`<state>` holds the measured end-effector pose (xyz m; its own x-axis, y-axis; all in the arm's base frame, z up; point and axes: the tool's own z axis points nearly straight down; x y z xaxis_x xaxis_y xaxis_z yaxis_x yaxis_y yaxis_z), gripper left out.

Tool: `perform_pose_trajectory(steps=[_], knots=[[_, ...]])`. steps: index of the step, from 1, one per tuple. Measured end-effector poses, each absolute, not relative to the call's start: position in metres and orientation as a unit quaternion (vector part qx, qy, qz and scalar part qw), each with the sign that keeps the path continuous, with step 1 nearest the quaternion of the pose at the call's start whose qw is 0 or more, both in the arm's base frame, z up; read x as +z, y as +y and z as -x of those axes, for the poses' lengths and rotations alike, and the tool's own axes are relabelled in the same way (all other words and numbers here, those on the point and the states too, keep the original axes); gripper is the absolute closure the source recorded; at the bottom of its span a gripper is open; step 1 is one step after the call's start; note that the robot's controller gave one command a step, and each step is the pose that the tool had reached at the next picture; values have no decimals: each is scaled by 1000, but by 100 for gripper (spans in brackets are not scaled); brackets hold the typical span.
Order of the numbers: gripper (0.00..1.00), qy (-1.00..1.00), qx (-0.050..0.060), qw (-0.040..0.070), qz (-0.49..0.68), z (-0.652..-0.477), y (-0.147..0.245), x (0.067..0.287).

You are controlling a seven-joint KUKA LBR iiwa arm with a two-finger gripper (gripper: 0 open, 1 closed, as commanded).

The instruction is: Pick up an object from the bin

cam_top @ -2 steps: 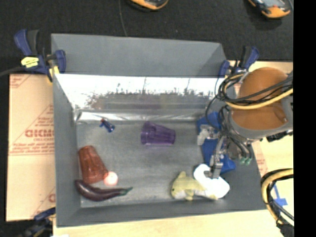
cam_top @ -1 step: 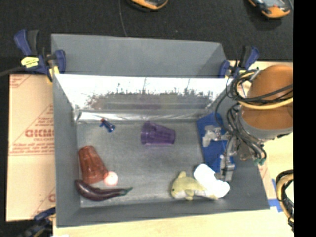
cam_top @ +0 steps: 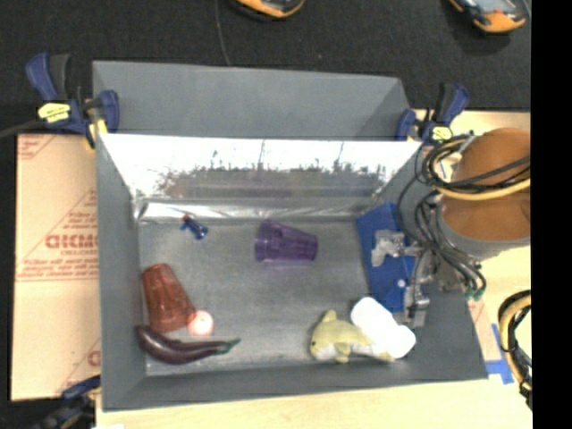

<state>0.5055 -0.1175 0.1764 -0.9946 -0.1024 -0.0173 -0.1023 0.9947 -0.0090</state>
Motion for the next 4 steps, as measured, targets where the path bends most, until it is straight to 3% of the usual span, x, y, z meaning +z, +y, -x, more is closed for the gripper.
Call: perform_pose_trajectory(steps=[1, 2, 3, 4], knots=[[0, 999, -3, 4, 52, -501, -119, 128], [0, 995, -4, 6, 97, -492, -127, 105], [100, 993, -4, 6, 119, -492, -127, 70], [100, 993, -5, 6, 120, -492, -127, 70]])
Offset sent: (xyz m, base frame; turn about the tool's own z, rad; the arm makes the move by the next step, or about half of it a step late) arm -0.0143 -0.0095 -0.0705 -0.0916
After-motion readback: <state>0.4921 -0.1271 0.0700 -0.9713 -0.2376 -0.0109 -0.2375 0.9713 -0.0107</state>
